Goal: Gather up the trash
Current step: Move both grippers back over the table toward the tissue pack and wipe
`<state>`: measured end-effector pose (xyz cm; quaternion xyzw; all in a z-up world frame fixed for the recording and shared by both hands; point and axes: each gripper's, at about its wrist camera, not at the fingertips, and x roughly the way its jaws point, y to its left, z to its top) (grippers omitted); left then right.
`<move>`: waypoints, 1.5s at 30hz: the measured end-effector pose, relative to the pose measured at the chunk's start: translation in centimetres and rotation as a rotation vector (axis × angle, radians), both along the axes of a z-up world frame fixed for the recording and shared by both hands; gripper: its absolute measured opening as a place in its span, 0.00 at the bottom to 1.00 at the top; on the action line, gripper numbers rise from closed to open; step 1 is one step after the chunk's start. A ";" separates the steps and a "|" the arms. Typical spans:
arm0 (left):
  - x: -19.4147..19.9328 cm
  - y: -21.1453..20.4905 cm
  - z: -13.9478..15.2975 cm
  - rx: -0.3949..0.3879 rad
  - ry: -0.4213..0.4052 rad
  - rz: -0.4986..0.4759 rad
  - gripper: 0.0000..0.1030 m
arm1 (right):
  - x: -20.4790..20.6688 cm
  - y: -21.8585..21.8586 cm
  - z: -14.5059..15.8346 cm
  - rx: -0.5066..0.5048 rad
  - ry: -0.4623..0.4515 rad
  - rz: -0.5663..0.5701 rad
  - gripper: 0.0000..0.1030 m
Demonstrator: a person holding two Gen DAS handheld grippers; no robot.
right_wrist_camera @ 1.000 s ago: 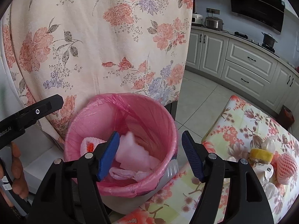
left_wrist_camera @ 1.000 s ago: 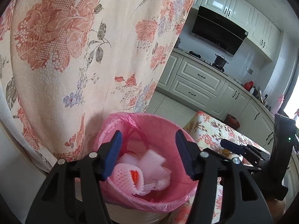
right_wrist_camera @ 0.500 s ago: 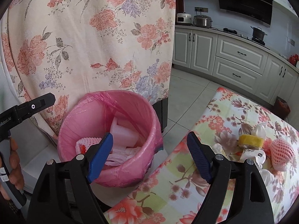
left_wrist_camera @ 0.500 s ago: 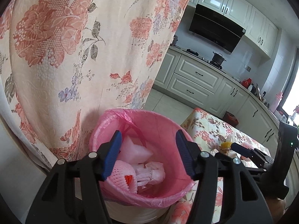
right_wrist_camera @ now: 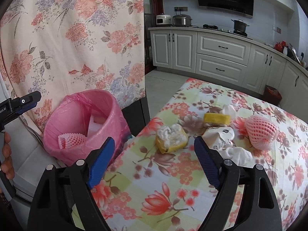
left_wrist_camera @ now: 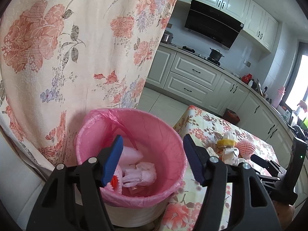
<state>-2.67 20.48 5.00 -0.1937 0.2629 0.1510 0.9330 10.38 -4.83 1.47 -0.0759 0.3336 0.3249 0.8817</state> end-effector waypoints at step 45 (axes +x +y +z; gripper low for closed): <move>12.2 -14.8 -4.3 0.040 0.158 -0.287 0.67 | 8.4 -13.3 -7.1 0.011 0.134 -0.213 0.80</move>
